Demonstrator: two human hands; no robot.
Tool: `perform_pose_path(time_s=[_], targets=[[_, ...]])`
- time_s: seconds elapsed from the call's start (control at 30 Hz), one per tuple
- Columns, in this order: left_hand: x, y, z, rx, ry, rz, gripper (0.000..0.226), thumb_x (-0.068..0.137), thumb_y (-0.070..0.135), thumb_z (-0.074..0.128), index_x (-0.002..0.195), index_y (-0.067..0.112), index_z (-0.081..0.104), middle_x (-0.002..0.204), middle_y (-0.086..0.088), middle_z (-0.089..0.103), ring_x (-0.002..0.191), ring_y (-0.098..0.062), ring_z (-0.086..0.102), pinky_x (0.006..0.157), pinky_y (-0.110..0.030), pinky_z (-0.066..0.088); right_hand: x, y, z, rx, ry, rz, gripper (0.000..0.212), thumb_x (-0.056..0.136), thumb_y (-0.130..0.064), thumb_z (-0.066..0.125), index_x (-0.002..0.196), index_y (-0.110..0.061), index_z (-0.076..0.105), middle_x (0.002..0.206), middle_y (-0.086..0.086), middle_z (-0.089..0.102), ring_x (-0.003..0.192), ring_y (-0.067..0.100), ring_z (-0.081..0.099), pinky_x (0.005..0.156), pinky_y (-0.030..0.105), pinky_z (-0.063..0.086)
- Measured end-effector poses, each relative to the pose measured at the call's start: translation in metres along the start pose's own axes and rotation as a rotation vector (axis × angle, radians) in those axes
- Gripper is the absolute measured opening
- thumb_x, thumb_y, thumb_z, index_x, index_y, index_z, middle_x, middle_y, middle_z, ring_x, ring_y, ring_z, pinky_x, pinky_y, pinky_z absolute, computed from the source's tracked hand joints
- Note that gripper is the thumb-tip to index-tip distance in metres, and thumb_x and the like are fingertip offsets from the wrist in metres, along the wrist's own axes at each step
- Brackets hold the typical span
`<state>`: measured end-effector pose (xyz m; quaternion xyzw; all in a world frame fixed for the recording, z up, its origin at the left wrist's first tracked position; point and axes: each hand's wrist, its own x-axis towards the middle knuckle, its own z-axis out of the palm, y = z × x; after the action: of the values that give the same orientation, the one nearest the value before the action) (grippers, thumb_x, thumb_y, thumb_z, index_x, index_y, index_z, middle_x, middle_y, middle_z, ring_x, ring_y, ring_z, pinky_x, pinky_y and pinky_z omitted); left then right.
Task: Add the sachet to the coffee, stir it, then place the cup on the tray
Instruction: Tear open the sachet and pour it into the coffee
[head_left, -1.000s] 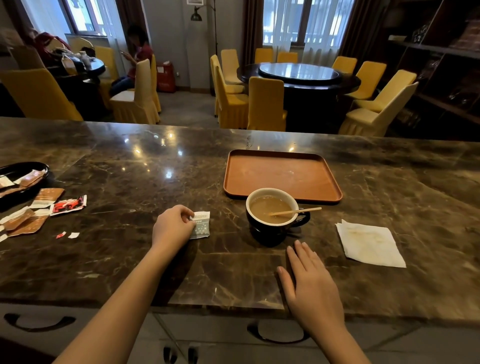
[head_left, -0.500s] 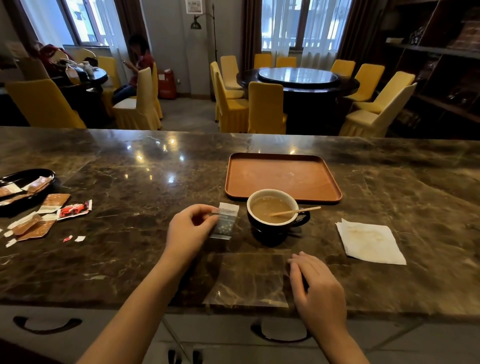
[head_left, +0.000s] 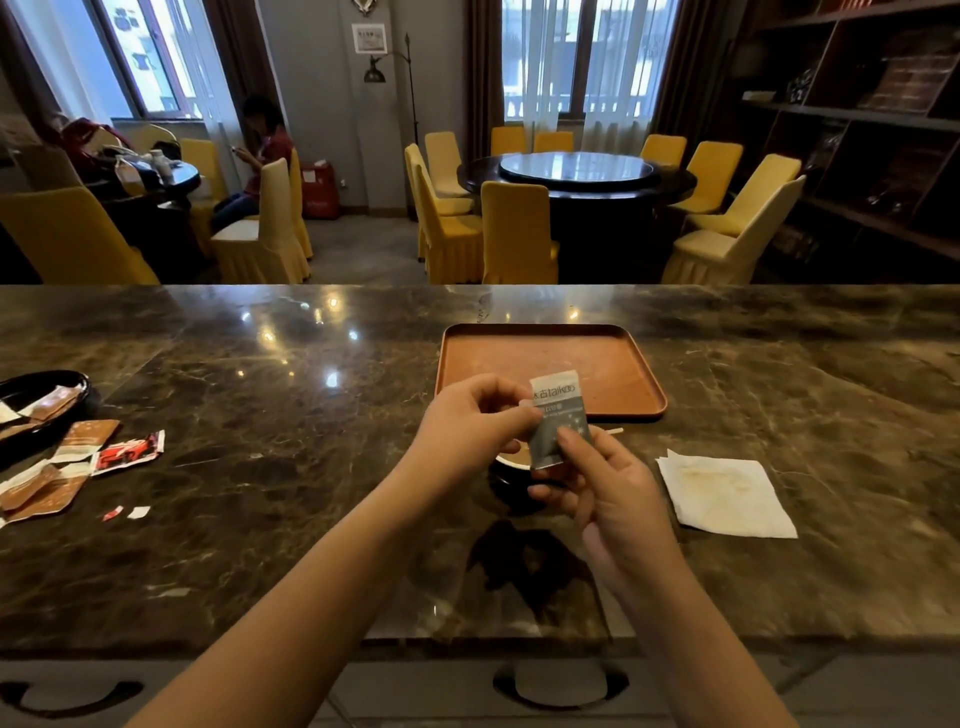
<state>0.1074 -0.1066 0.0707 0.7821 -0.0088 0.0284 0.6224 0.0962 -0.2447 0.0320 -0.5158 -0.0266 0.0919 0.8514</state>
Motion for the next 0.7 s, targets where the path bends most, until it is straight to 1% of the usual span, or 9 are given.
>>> perform_pose_path(time_s=[0.1,0.2,0.3,0.4,0.47,0.53,0.63,0.7], targets=[[0.015,0.007,0.002,0.033,-0.070,-0.052,0.007,0.081,0.010,0.061,0.088,0.010,0.061,0.092,-0.006,0.066,0.076,-0.013,0.062,0.064,-0.020,0.051,0.013,-0.010,-0.002,-0.040,0.000,0.019,0.020,0.086,-0.019,0.056,0.103,-0.015,0.064,0.085,0.004,0.075,0.070,0.015,0.069,0.048,0.020,0.053],[0.036,0.018,-0.001,0.125,-0.148,-0.122,0.009,0.082,0.013,0.061,0.090,0.011,0.061,0.084,-0.001,0.065,0.065,-0.007,0.057,0.059,-0.017,0.048,0.029,-0.023,-0.005,-0.156,-0.042,0.068,0.018,0.088,-0.016,0.054,0.103,-0.010,0.063,0.075,0.004,0.073,0.055,0.012,0.063,0.042,0.017,0.050],[0.064,0.026,-0.006,0.250,-0.275,-0.189,0.018,0.080,0.015,0.064,0.097,0.009,0.063,0.089,-0.004,0.066,0.068,-0.008,0.056,0.060,-0.018,0.047,0.049,-0.037,-0.012,-0.265,-0.086,0.095,0.018,0.088,-0.014,0.054,0.102,-0.006,0.061,0.071,0.005,0.071,0.048,0.011,0.059,0.040,0.016,0.048],[0.088,0.027,-0.008,0.279,-0.362,-0.261,0.025,0.079,0.013,0.065,0.103,0.005,0.063,0.095,-0.008,0.065,0.069,-0.010,0.056,0.061,-0.019,0.046,0.068,-0.049,-0.020,-0.360,-0.136,0.130,0.017,0.087,-0.012,0.055,0.101,-0.005,0.061,0.073,0.007,0.069,0.048,0.010,0.058,0.041,0.016,0.048],[0.101,0.024,-0.007,0.257,-0.352,-0.288,0.021,0.078,0.013,0.066,0.098,0.008,0.064,0.095,-0.007,0.065,0.070,-0.010,0.056,0.061,-0.019,0.046,0.079,-0.054,-0.025,-0.345,-0.167,0.173,0.020,0.084,-0.010,0.057,0.103,-0.005,0.061,0.070,0.005,0.068,0.050,0.009,0.059,0.046,0.015,0.050],[0.110,0.019,-0.006,0.237,-0.328,-0.304,0.020,0.078,0.014,0.066,0.098,0.010,0.064,0.093,-0.006,0.065,0.071,-0.010,0.056,0.062,-0.020,0.045,0.090,-0.055,-0.028,-0.356,-0.163,0.186,0.025,0.081,-0.008,0.061,0.106,-0.005,0.062,0.073,0.004,0.068,0.053,0.008,0.059,0.050,0.015,0.051],[0.117,0.010,-0.004,0.240,-0.339,-0.324,0.028,0.078,0.013,0.065,0.106,0.008,0.063,0.092,-0.005,0.065,0.070,-0.009,0.056,0.063,-0.021,0.046,0.103,-0.053,-0.030,-0.466,-0.122,0.168,0.023,0.081,-0.008,0.062,0.103,-0.006,0.064,0.078,0.004,0.069,0.051,0.005,0.060,0.047,0.013,0.048],[0.121,0.005,-0.004,0.314,-0.359,-0.300,0.028,0.079,0.015,0.065,0.106,0.010,0.064,0.095,-0.006,0.066,0.071,-0.009,0.057,0.064,-0.020,0.047,0.109,-0.051,-0.032,-0.587,-0.127,0.161,0.018,0.080,-0.011,0.063,0.098,-0.010,0.066,0.083,0.006,0.070,0.057,0.006,0.062,0.051,0.015,0.050]])
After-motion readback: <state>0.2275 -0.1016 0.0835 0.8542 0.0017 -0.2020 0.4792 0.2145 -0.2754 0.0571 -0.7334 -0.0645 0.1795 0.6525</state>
